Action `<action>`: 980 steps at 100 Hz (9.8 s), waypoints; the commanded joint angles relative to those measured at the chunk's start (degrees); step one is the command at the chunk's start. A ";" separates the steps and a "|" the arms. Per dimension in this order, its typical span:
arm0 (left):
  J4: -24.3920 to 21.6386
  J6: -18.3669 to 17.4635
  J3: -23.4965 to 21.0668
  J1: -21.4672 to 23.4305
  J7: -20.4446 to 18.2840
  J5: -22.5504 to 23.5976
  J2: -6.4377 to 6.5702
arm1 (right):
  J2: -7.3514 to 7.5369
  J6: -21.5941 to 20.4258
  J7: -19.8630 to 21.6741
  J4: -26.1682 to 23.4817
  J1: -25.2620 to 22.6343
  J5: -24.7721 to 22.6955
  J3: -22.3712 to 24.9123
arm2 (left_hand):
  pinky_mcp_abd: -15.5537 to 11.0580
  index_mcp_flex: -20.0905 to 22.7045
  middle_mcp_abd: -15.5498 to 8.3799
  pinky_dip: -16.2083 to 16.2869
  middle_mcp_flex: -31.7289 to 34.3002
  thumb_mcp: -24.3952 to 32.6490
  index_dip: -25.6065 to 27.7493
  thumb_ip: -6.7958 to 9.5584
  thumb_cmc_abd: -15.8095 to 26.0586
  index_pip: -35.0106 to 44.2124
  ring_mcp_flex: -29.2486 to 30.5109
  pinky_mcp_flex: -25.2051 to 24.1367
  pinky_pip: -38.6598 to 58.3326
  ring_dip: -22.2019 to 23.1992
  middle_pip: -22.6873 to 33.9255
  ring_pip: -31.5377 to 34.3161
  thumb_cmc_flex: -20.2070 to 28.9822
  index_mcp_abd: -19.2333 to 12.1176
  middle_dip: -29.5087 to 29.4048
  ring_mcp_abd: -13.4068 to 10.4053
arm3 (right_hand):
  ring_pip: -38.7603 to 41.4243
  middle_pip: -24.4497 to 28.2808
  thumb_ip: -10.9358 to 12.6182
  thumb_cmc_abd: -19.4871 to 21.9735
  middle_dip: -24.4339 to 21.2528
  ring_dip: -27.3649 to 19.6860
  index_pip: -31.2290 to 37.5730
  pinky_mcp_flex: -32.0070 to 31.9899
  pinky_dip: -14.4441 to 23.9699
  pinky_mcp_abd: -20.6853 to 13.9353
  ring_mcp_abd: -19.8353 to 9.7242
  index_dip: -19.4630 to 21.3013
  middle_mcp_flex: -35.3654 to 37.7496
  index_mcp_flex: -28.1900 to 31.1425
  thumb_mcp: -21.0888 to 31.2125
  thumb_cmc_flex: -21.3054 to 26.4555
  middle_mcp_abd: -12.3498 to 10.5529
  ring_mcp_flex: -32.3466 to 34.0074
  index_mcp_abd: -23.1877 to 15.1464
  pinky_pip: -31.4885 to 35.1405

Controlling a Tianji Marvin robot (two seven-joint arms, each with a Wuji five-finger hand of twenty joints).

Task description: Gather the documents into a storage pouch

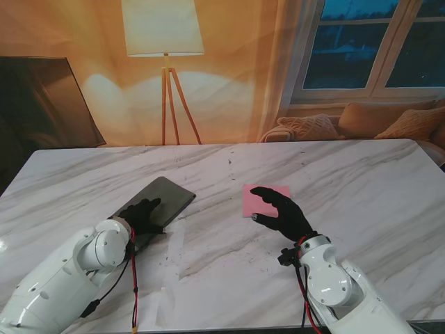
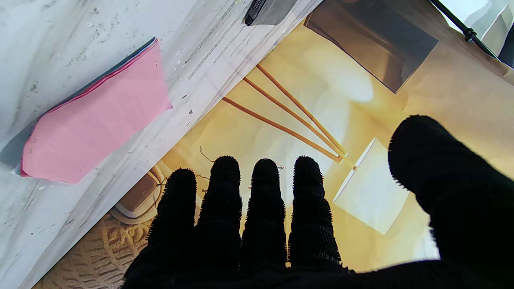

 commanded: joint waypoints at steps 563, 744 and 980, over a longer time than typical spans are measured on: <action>-22.00 -0.29 0.16 4.58 -4.24 -9.62 -0.86 | 0.62 0.83 0.63 0.51 0.89 -5.86 -3.63 | -8.60 37.16 6.99 30.34 42.83 9.95 44.18 -10.40 -3.03 64.88 30.93 15.90 72.26 51.64 41.85 61.22 36.30 0.53 56.51 -2.97 | 7.64 8.65 -3.75 -16.79 8.63 6.33 8.78 2.22 7.10 0.62 0.28 5.90 4.12 6.74 13.69 7.12 4.54 4.41 1.95 10.03; -30.06 -1.89 -14.19 14.89 -1.33 -2.19 -0.68 | -0.09 1.85 0.04 0.58 1.20 -2.51 -5.24 | -6.43 23.88 4.06 6.51 22.31 1.90 18.94 -2.59 8.35 25.50 12.26 -5.26 56.00 21.83 25.54 25.72 16.59 -2.73 20.76 0.63 | 40.59 14.47 -8.08 0.56 22.33 15.35 28.35 17.94 8.41 8.60 3.50 9.89 34.40 48.56 7.01 32.52 7.82 32.66 -3.73 42.53; -13.40 -11.70 -9.08 11.45 2.96 -26.25 -3.45 | -0.25 3.13 0.70 0.55 1.42 -0.93 -6.19 | -3.54 36.22 -3.32 -1.51 45.06 -4.48 15.30 -7.00 4.76 37.12 20.09 -7.52 23.20 14.18 21.71 20.54 30.08 -7.20 29.81 -4.77 | 37.82 13.85 -7.83 0.84 22.49 15.42 26.37 16.10 7.25 8.00 3.60 1.63 33.71 40.94 3.46 30.89 7.40 31.09 -4.56 40.28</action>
